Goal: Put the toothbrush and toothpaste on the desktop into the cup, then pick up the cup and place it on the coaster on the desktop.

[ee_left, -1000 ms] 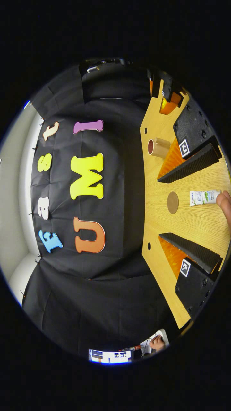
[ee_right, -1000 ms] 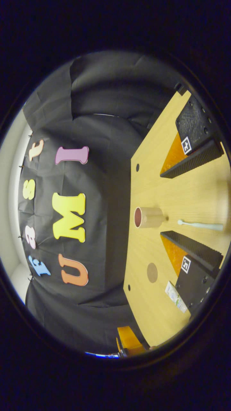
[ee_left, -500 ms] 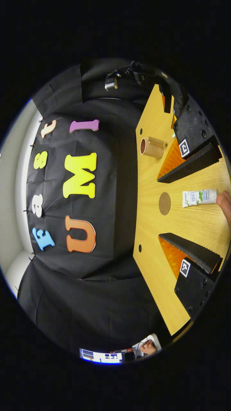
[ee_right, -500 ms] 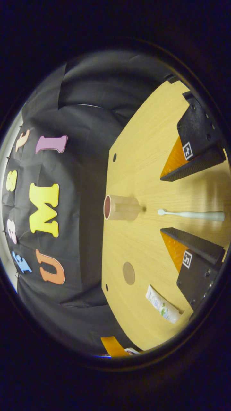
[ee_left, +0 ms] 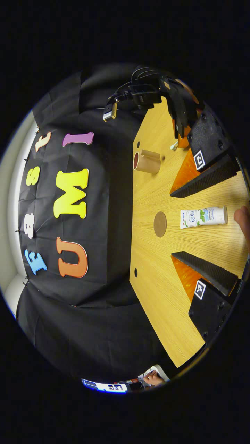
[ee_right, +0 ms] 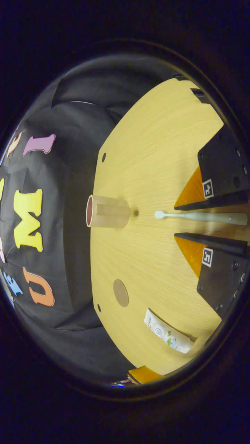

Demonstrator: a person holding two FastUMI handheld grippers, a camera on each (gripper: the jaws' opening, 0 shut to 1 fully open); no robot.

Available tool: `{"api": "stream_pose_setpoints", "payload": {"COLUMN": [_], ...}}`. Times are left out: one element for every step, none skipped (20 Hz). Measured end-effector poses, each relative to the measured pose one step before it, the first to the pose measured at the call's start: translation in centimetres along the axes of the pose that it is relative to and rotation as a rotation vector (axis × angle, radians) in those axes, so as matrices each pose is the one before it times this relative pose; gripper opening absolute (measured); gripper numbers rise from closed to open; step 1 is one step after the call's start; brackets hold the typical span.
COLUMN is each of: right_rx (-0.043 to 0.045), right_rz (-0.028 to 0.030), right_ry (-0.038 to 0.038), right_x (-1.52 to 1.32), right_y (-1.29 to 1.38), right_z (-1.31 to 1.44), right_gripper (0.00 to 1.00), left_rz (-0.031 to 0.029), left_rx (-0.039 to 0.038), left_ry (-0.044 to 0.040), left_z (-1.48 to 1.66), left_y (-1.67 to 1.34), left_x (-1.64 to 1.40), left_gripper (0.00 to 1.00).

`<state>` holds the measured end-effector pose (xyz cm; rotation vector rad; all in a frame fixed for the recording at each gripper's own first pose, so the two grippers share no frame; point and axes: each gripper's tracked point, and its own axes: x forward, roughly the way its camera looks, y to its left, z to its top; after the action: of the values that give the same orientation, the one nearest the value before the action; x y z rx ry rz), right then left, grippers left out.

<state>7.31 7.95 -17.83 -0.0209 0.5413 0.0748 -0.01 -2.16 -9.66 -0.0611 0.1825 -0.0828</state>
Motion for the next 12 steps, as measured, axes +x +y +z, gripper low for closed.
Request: {"api": "stream_pose_setpoints", "payload": {"right_rx": [0.00707, 0.01148, 0.00452, 0.00010, 0.00498, 0.01273, 0.00340, -0.01354, -0.00903, -0.00246, -0.00480, -0.00102], "right_rz": [0.00332, 0.00763, 0.00202, 0.00710, 0.00375, -0.00540, -0.00048, 0.00391, 0.00201, 0.00643, 0.00307, 0.00095], "right_ry": [0.01109, 0.00593, 0.00256, 0.00212, 0.00237, 0.00810, 0.00118, 0.00470, 0.00007, -0.00738, 0.00377, -0.00330], "right_x": [0.150, -0.031, 0.158, -0.073, 0.002, -0.217, 0.518, -0.382, 0.108, 0.232, -0.166, 0.065], "right_y": [0.063, 0.048, -0.024, -0.050, -0.021, -0.202, 0.005, -0.103, 0.166, -0.008, 0.181, -0.113], "right_z": [-0.234, -0.050, -0.056, -0.049, 0.018, 0.132, -0.183, -0.088, -0.017, 0.199, -0.201, 0.014], "right_gripper": [0.34, 0.32, 0.29, 0.28, 0.24, 0.23, 0.13, 0.03, 0.03, 0.03, 0.00, 0.00], "left_rz": [0.00296, 0.00239, 0.00137, 0.00166, 0.00193, 0.00513, 0.00676, 0.00433, 0.00580, 0.00280, -0.00018, 0.00015], "left_rx": [0.00508, -0.00006, -0.00278, -0.00299, 0.00002, 0.00255, 0.00174, 0.00221, 0.00141, 0.00110, -0.00085, -0.00018], "left_ry": [0.00692, 0.00694, 0.00571, 0.00309, 0.00382, 0.00087, 0.00145, -0.00067, 0.00278, 0.00159, 0.00317, 0.00940], "left_z": [-0.206, -0.130, -0.234, 0.065, -0.041, 0.086, 0.143, 0.108, -0.067, 0.047, -0.118, -0.122], "left_y": [0.118, 0.072, 0.020, 0.078, -0.064, 0.119, 0.186, 0.106, 0.096, 0.035, 0.005, -0.030], "left_x": [0.010, 0.045, 0.076, 0.024, 0.013, -0.023, -0.100, 0.018, 0.001, 0.003, 0.016, 0.021], "left_gripper": [0.99, 0.99, 0.99, 0.99, 0.99, 0.99, 0.99, 0.99, 0.99, 0.99, 0.99, 0.99]}}
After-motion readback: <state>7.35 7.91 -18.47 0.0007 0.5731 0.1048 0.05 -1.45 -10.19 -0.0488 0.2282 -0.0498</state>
